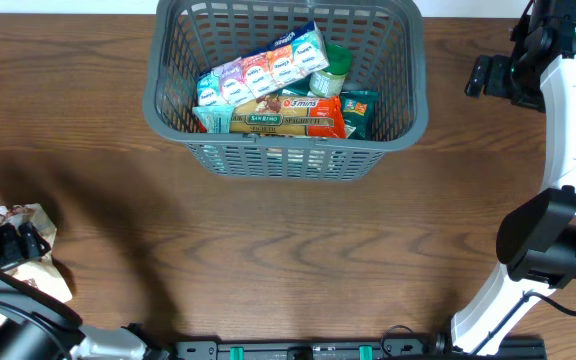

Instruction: Pack container

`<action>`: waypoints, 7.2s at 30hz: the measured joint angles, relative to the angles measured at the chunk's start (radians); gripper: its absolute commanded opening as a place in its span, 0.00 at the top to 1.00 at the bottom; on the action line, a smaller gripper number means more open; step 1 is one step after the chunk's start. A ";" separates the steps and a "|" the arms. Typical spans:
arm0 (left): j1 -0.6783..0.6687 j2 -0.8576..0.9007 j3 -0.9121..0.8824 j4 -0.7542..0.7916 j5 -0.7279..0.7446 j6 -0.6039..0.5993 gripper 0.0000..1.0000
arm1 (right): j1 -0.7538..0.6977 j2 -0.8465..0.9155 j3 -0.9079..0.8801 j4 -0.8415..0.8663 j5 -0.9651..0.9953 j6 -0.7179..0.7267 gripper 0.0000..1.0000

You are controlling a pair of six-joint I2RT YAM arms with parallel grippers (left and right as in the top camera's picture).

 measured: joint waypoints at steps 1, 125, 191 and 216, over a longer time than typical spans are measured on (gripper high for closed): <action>0.006 0.011 0.000 0.008 0.000 0.003 0.01 | 0.000 0.000 0.000 -0.002 0.000 0.000 0.01; -1.280 0.285 0.871 -0.154 0.117 0.259 0.01 | 0.003 0.000 0.001 0.060 0.000 -0.047 0.01; -1.063 -1.237 -0.503 0.302 0.036 -0.206 0.01 | 0.199 -1.382 -1.311 0.283 -0.057 -0.114 0.01; -1.063 -1.237 -0.505 0.301 0.036 -0.206 0.01 | 0.221 -1.844 -1.762 0.951 -0.130 -0.117 0.01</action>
